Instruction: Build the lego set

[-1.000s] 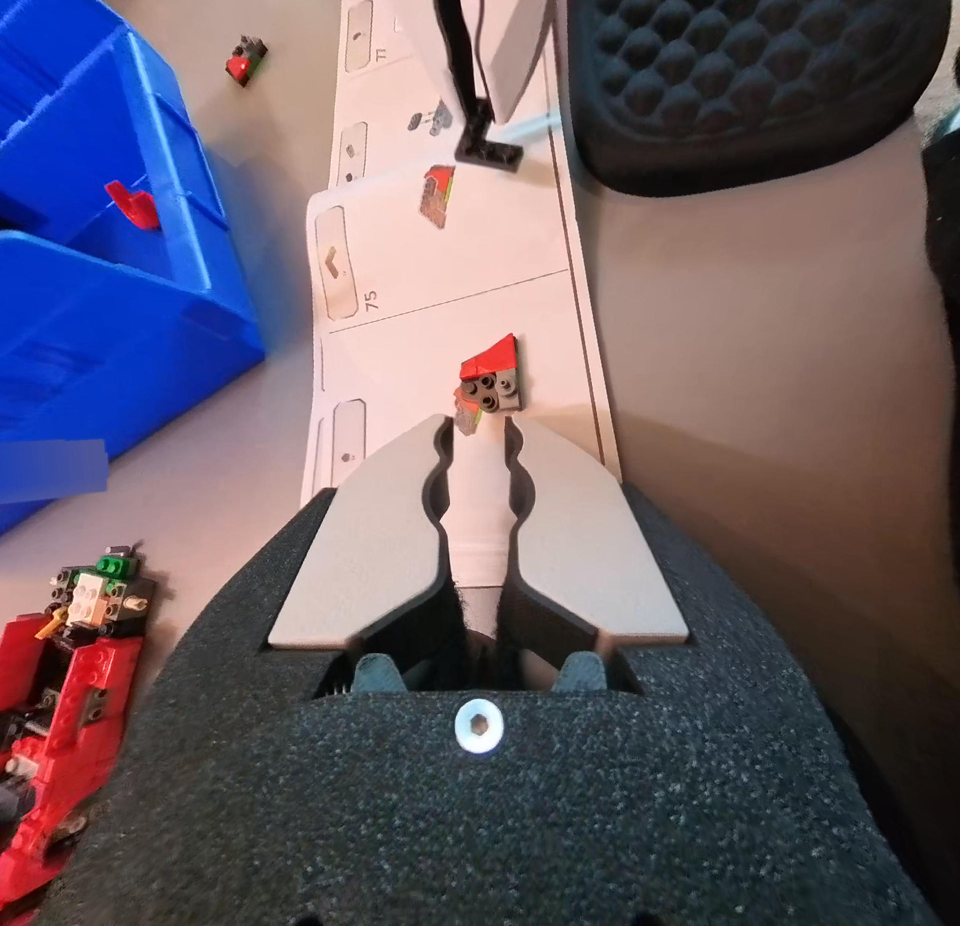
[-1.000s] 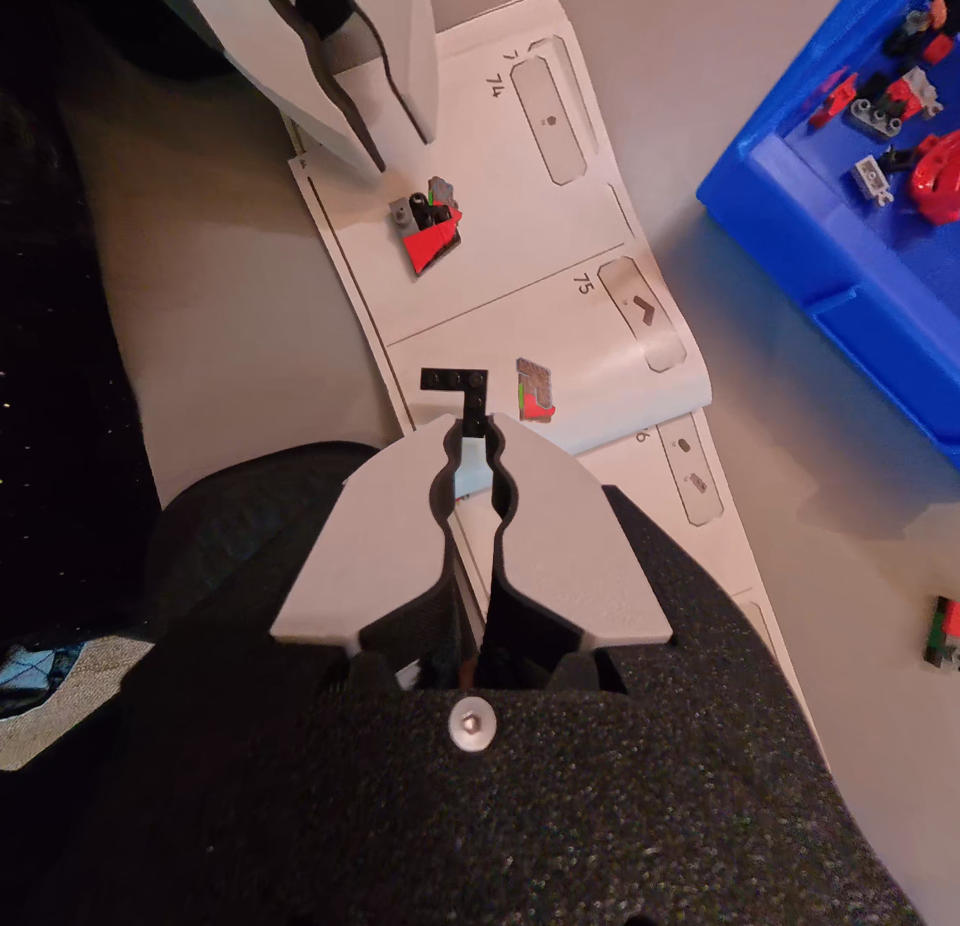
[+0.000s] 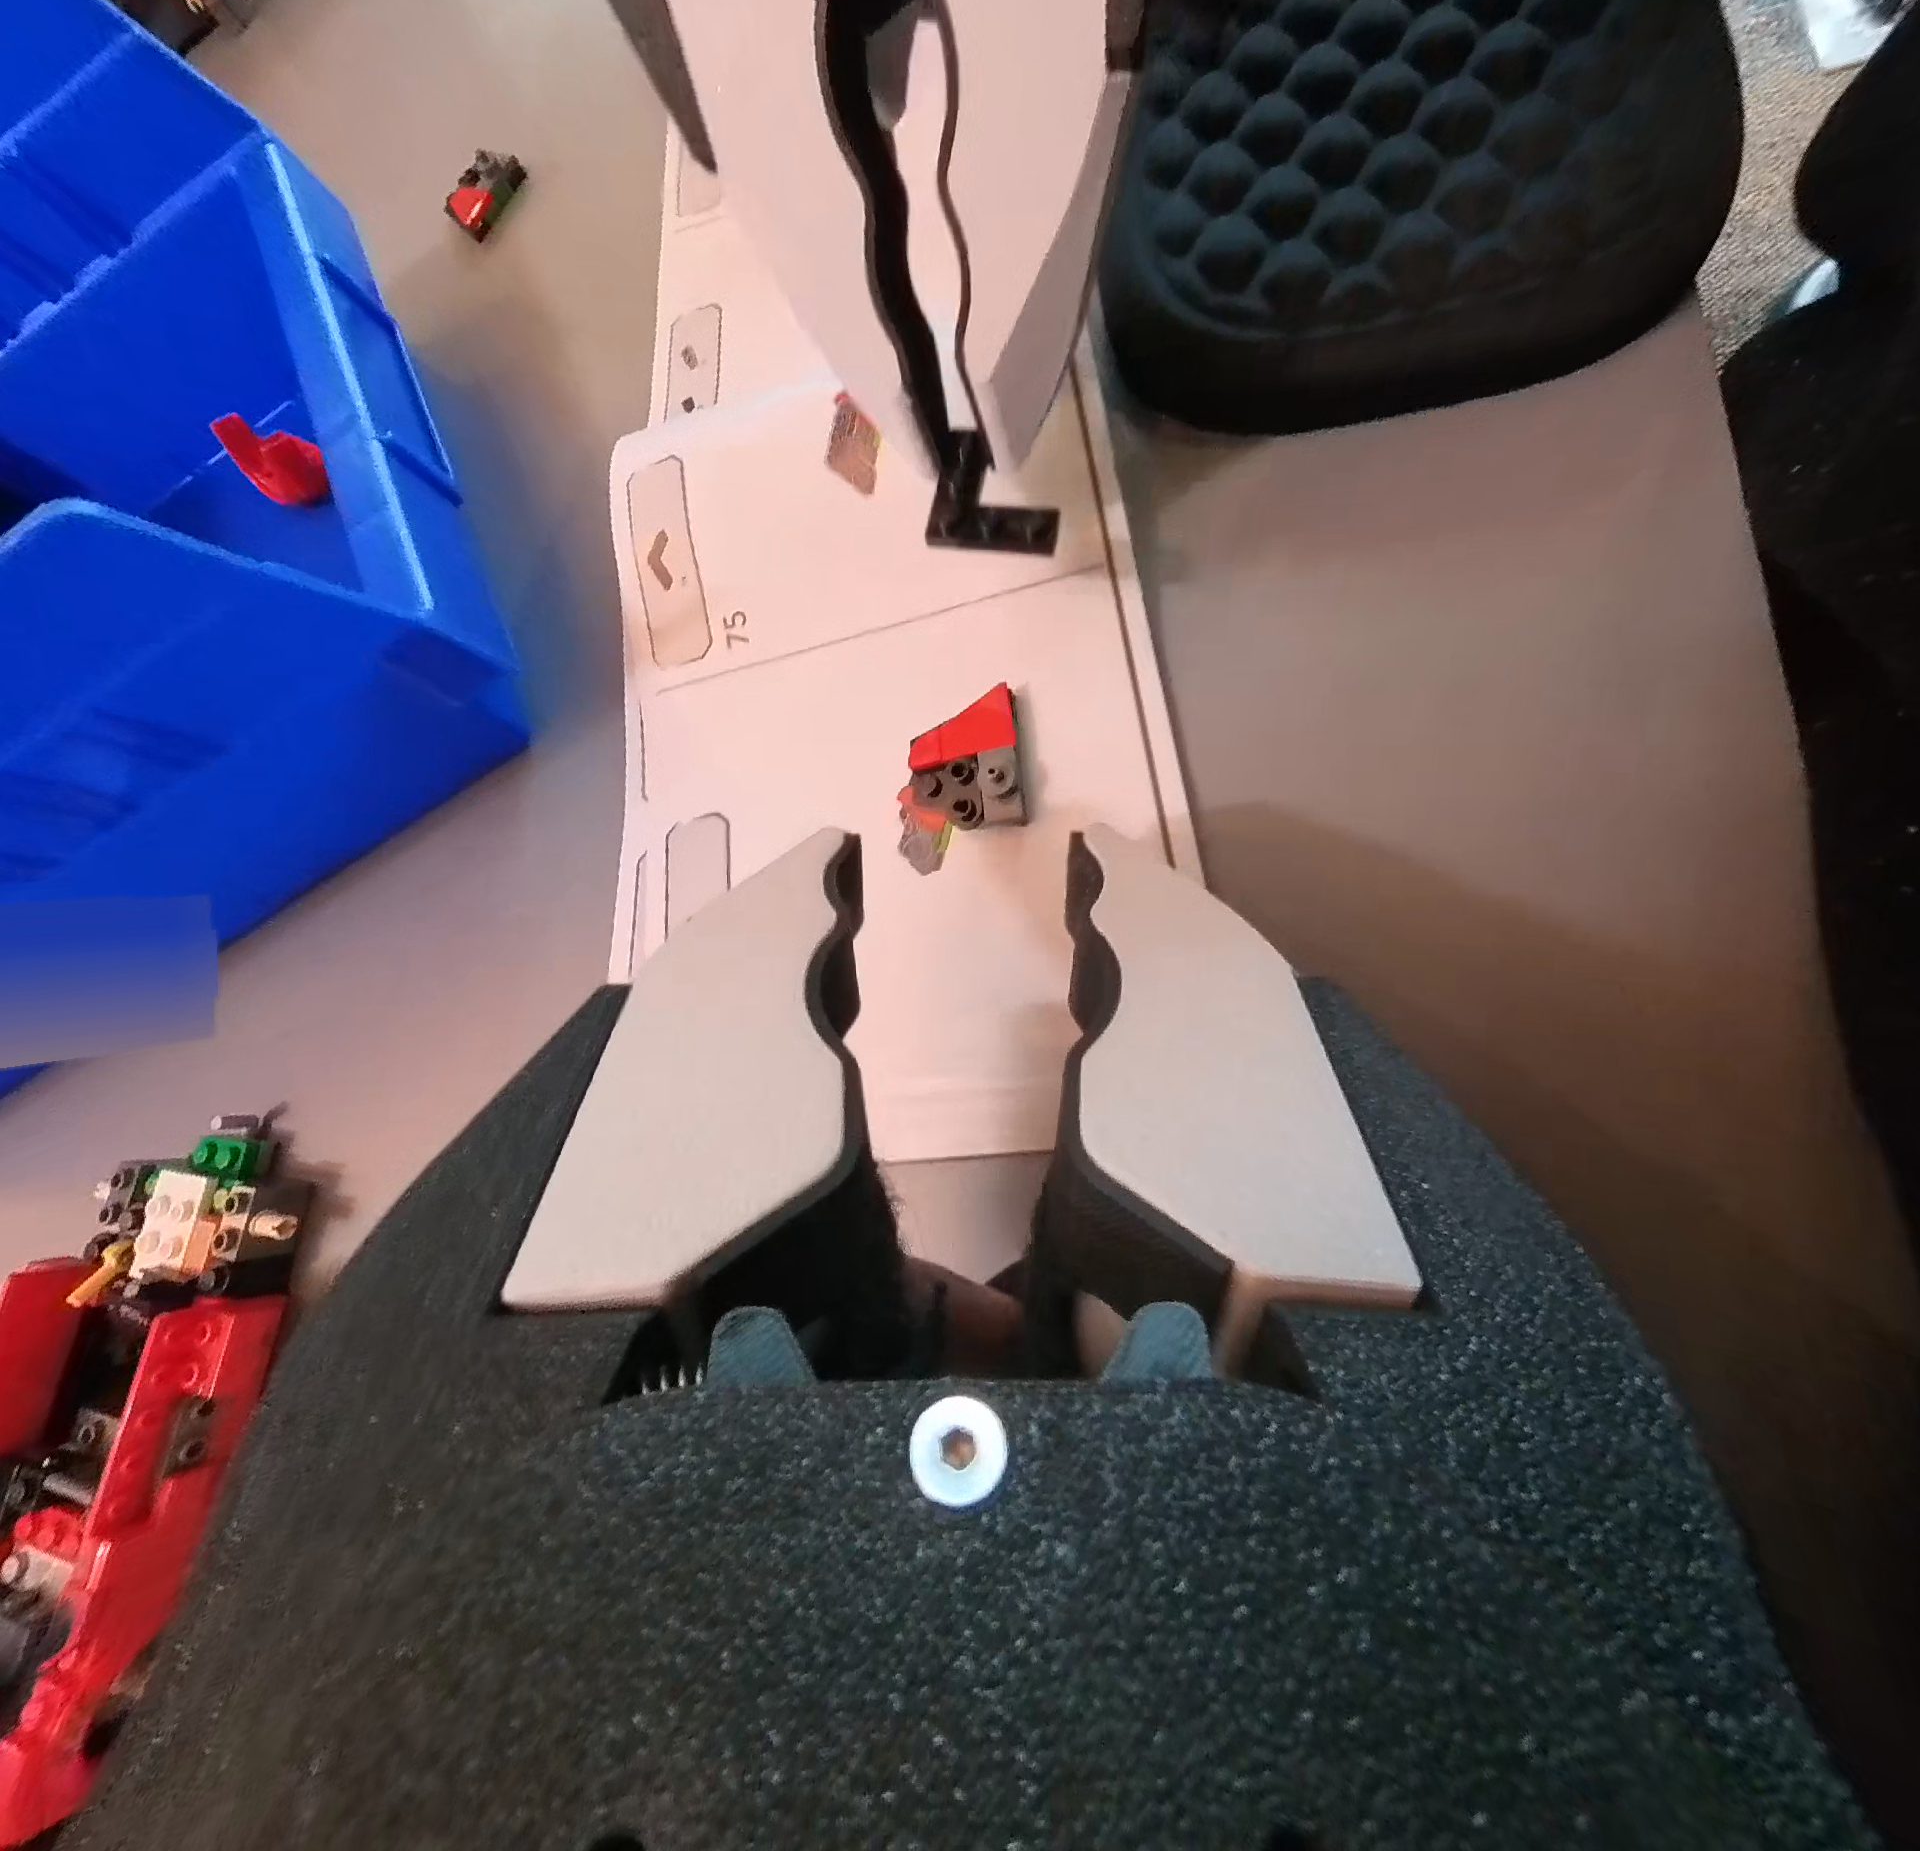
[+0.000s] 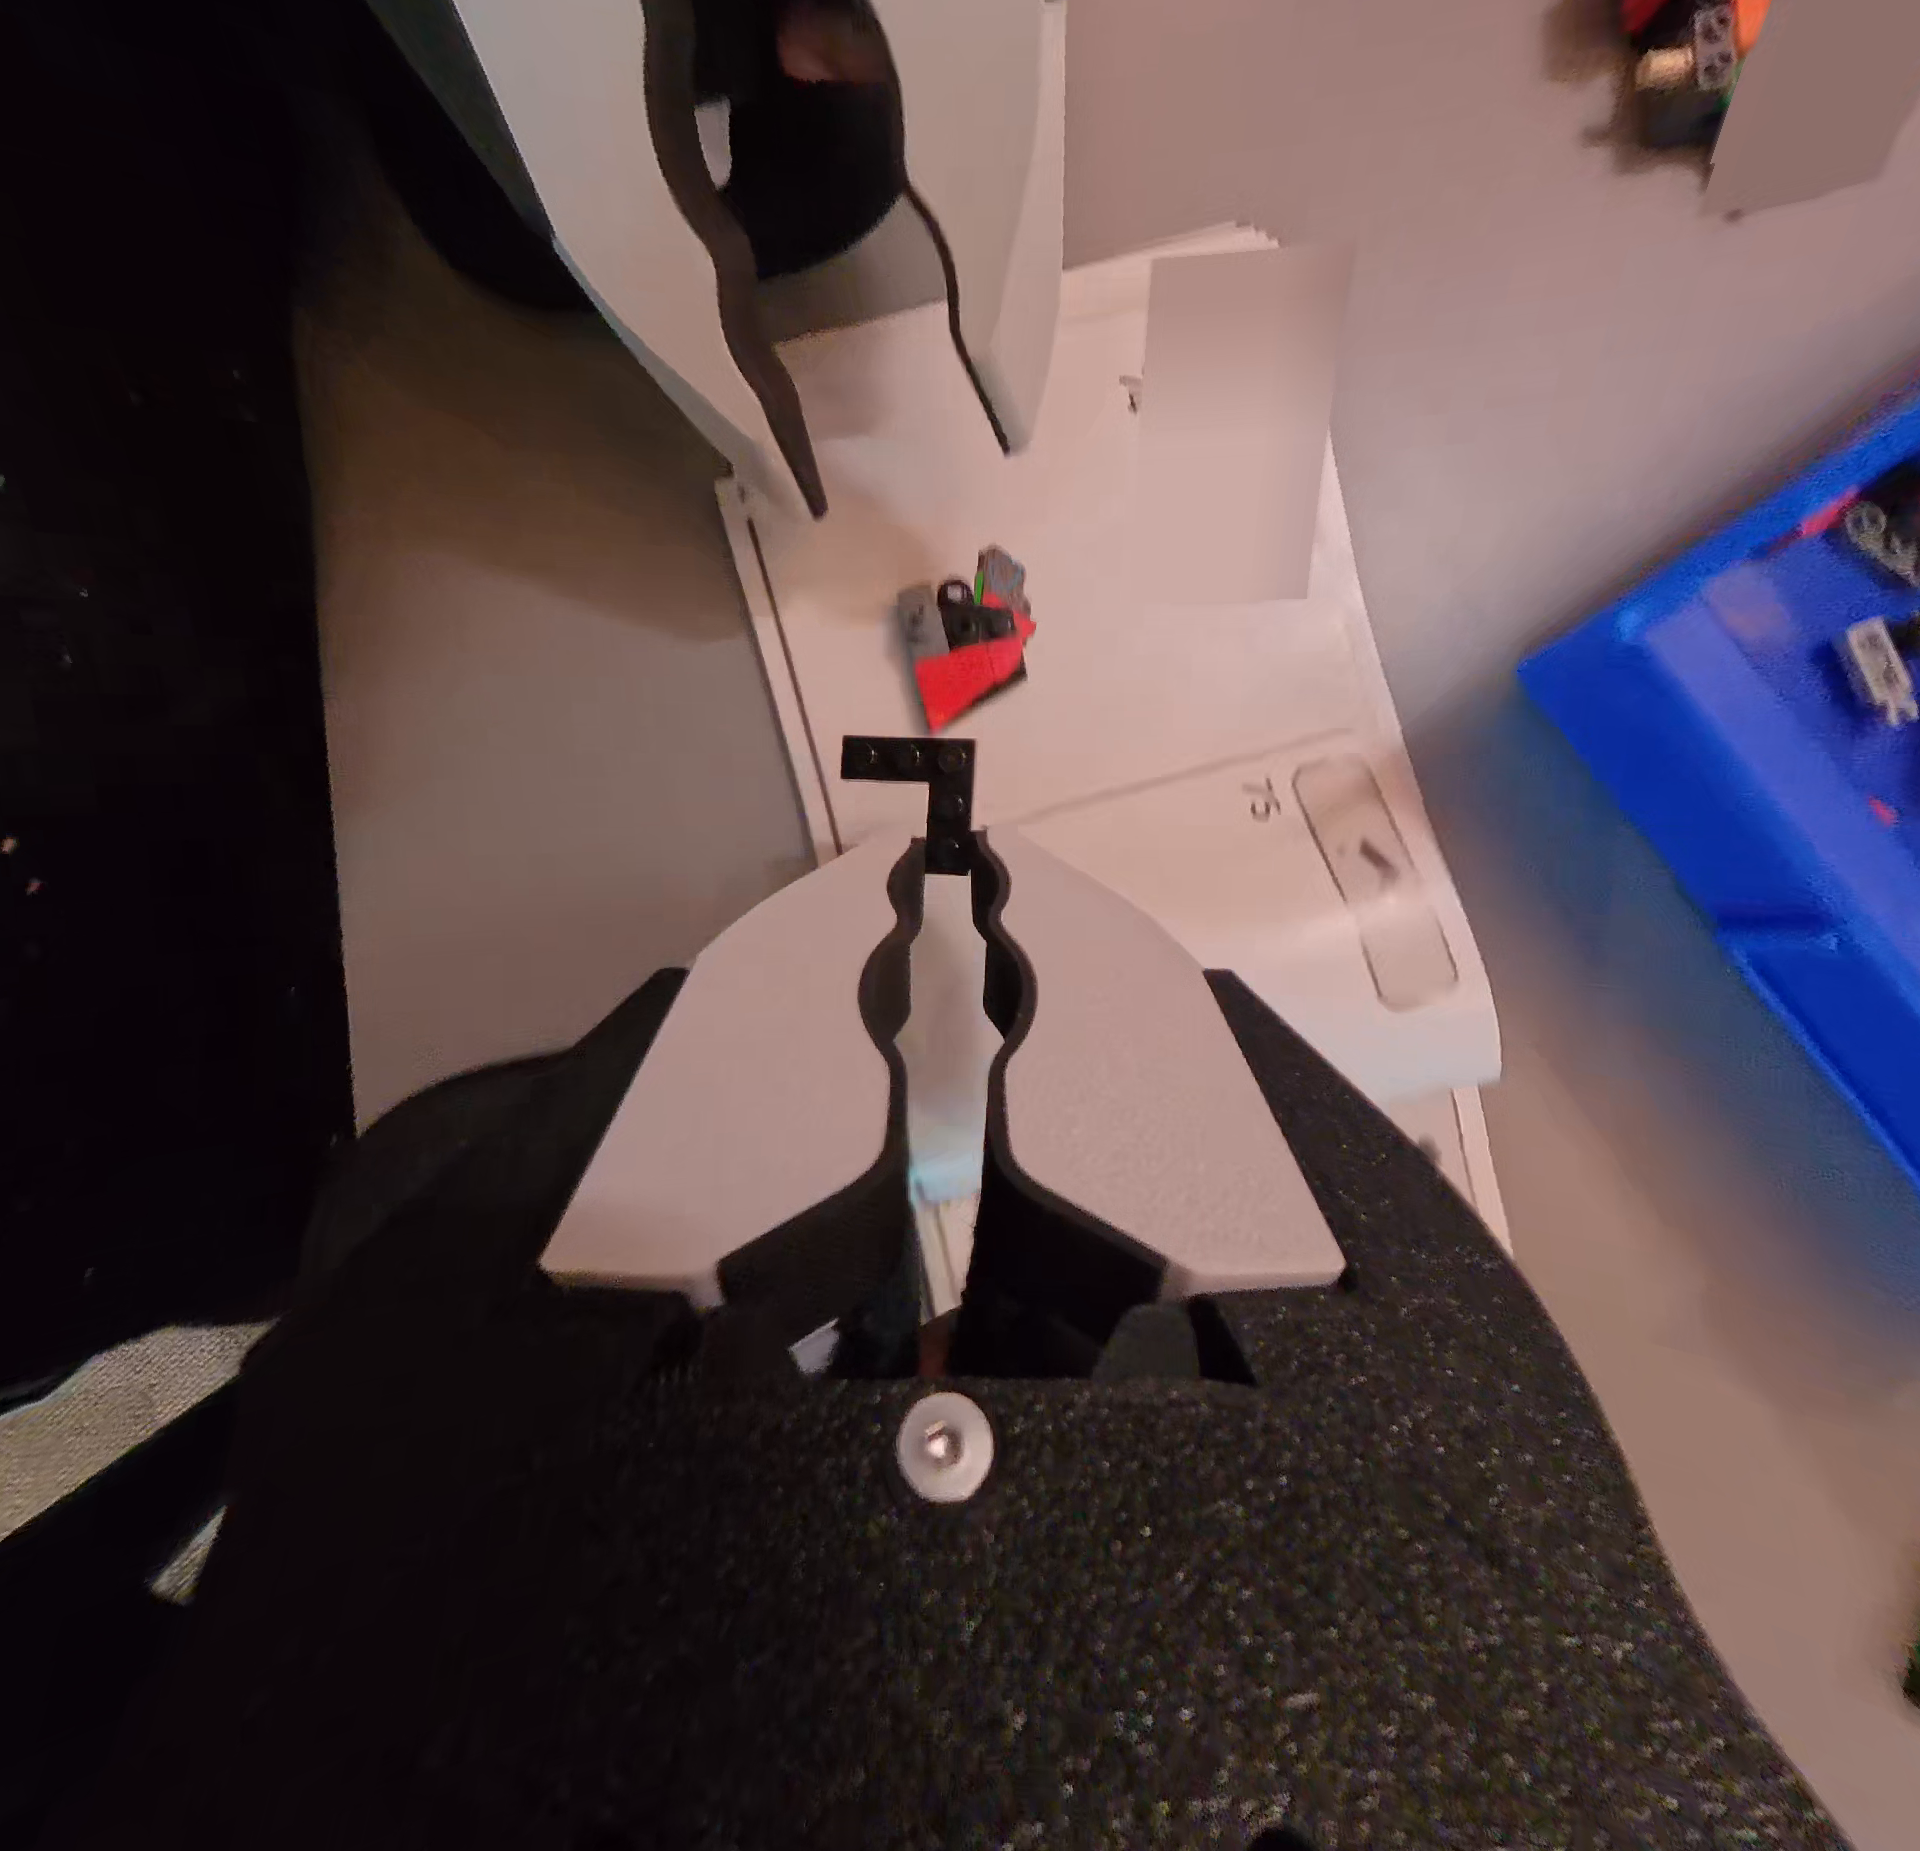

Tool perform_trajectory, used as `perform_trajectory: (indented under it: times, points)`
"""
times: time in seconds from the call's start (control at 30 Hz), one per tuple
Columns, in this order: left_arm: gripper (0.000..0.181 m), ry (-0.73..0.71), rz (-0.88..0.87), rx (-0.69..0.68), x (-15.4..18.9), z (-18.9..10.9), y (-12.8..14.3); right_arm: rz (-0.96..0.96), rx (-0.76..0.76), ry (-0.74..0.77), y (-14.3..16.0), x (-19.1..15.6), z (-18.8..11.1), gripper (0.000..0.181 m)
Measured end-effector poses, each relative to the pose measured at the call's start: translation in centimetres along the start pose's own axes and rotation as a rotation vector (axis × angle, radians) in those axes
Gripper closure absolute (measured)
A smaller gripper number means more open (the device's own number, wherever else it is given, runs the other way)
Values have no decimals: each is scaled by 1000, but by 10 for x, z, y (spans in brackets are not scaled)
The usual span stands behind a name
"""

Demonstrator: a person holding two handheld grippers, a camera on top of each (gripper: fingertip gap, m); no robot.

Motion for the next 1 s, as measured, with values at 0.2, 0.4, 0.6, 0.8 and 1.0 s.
perform_trajectory:
  times: [0.2, 0.4, 0.6, 0.8, 1.0]
  points:
    - [145, 9, 2, -17, 3, 1, 1, -84, -32, -58, -21, 4, 31, 173]
    - [148, 11, 7, -30, 4, 3, 2, -155, -96, -116, -25, 3, 43, 173]
    - [158, 11, 28, -15, 6, 4, 0, -179, -121, -122, -21, 5, 45, 173]
    - [163, 14, 57, -25, 8, 9, -3, -204, -141, -139, -22, 6, 46, 173]
    - [175, 33, 65, -39, 12, 15, -4, -222, -145, -136, -23, 6, 47, 173]
Point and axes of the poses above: each gripper's, where its closed fingertips meet, z out along the fingers, y out of its underside, x = y × z across the jaws, the point moved 2 cm from there along -z, back along the fingers
